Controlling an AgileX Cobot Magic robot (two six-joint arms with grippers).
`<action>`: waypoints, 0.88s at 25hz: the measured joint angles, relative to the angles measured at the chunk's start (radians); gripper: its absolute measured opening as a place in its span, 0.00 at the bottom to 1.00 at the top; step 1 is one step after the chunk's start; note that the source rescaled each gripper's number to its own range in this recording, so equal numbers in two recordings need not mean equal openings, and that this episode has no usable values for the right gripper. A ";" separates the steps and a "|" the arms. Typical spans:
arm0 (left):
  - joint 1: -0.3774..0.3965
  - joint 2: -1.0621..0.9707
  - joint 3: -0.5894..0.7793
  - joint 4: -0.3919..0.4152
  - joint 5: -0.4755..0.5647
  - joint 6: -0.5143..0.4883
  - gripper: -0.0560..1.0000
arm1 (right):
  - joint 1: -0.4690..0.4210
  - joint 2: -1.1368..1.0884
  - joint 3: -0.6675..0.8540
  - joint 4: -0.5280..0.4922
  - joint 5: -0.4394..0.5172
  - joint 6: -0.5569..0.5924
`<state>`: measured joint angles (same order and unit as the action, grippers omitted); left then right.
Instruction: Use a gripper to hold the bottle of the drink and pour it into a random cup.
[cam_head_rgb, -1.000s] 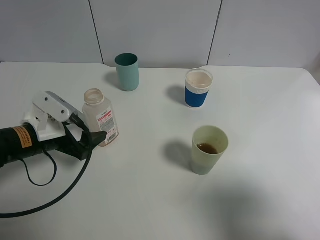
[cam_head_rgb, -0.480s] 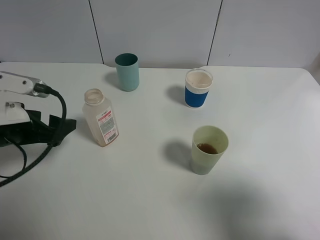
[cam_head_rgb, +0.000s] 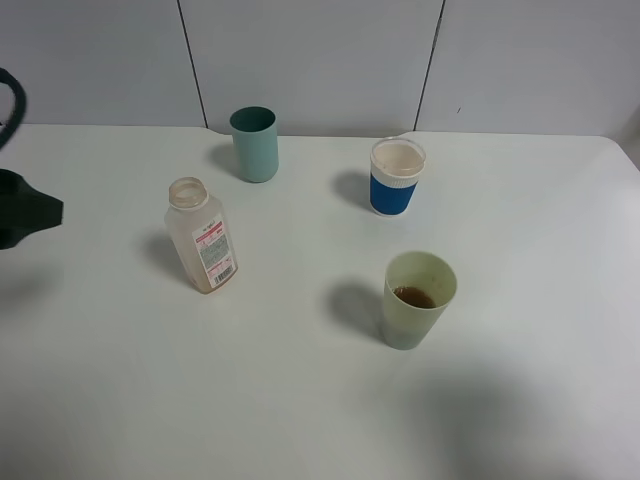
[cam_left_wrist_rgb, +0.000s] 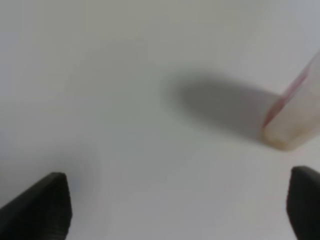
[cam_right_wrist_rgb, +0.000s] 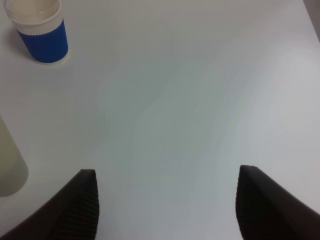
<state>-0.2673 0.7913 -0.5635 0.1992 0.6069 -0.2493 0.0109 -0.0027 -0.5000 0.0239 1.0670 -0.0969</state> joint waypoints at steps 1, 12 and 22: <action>0.006 -0.025 -0.020 0.004 0.052 0.005 0.78 | 0.000 0.000 0.000 0.000 0.000 0.000; 0.211 -0.353 -0.077 0.024 0.344 0.042 0.78 | 0.000 0.000 0.000 0.000 0.000 0.000; 0.256 -0.618 -0.078 -0.055 0.407 0.042 0.78 | 0.000 0.000 0.000 0.000 0.000 0.000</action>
<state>-0.0117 0.1729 -0.6412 0.1446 1.0136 -0.2076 0.0109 -0.0027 -0.5000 0.0239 1.0670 -0.0969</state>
